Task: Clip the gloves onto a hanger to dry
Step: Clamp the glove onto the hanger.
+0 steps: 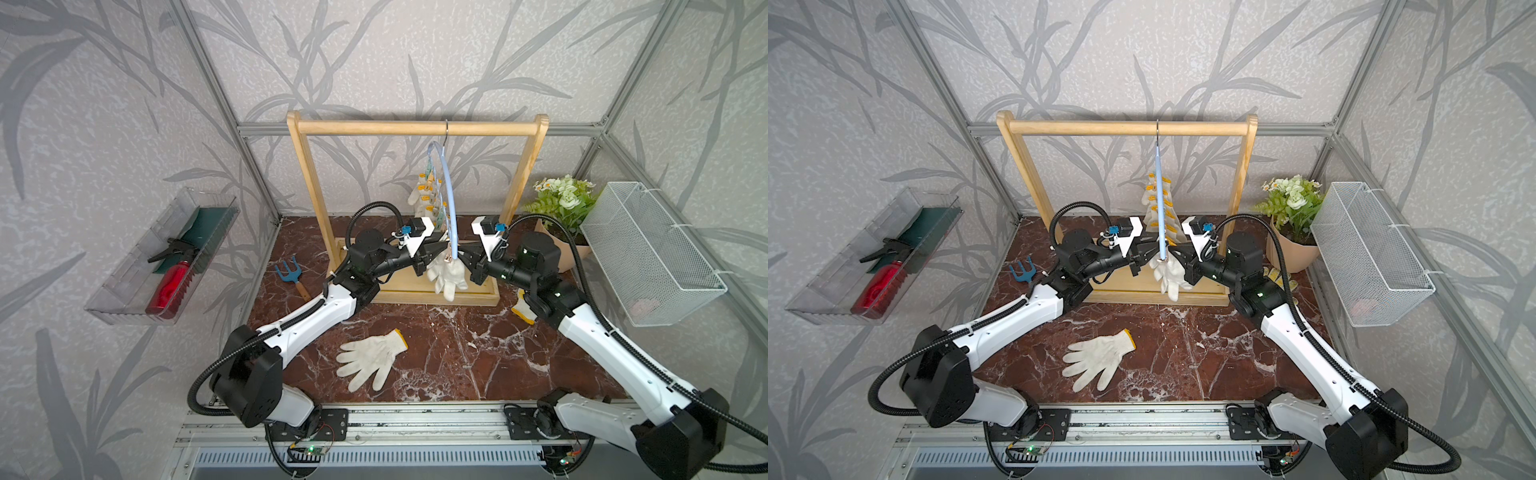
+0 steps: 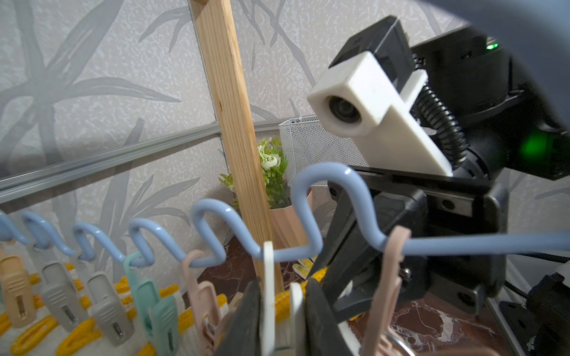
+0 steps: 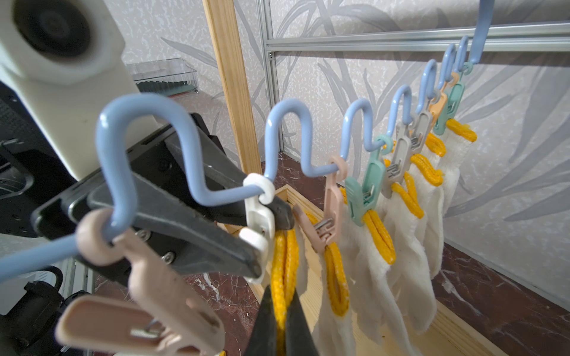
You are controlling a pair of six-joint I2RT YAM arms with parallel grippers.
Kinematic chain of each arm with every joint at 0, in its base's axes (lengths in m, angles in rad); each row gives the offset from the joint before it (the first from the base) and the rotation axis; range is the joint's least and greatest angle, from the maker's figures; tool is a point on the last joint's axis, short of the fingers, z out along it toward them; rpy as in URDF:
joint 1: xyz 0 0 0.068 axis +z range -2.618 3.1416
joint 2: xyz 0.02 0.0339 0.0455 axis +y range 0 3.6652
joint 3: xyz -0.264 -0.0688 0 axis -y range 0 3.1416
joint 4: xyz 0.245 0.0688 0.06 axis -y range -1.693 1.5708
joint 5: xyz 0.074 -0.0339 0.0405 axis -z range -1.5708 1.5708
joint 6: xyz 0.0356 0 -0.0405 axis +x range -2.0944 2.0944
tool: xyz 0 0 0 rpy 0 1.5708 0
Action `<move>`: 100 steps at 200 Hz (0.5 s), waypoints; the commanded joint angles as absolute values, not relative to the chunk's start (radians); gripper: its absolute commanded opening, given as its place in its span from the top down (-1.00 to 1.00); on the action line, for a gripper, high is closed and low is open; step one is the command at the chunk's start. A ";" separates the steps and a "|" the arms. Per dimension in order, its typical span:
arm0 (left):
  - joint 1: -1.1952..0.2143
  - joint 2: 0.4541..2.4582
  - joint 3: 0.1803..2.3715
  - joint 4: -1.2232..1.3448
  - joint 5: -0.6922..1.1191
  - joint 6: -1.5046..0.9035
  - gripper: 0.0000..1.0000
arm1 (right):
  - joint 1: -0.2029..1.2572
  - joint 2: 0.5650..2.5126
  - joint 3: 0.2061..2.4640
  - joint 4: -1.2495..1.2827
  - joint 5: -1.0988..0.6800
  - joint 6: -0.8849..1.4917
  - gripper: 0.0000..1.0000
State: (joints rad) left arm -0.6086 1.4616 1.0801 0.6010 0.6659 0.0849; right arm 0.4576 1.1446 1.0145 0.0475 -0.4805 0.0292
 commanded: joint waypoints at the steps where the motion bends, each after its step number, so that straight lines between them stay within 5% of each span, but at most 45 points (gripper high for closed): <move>1: -0.615 1.433 1.109 0.616 0.661 0.084 0.69 | 0.456 1.150 1.009 0.072 -0.488 0.022 1.00; 48: -0.614 1.428 1.107 0.604 0.640 0.083 1.00 | 0.454 1.165 0.986 0.021 -0.522 -0.014 1.00; 100: -0.612 1.427 1.117 0.598 0.643 0.040 1.00 | 0.433 1.222 0.953 0.055 -0.695 -0.044 1.00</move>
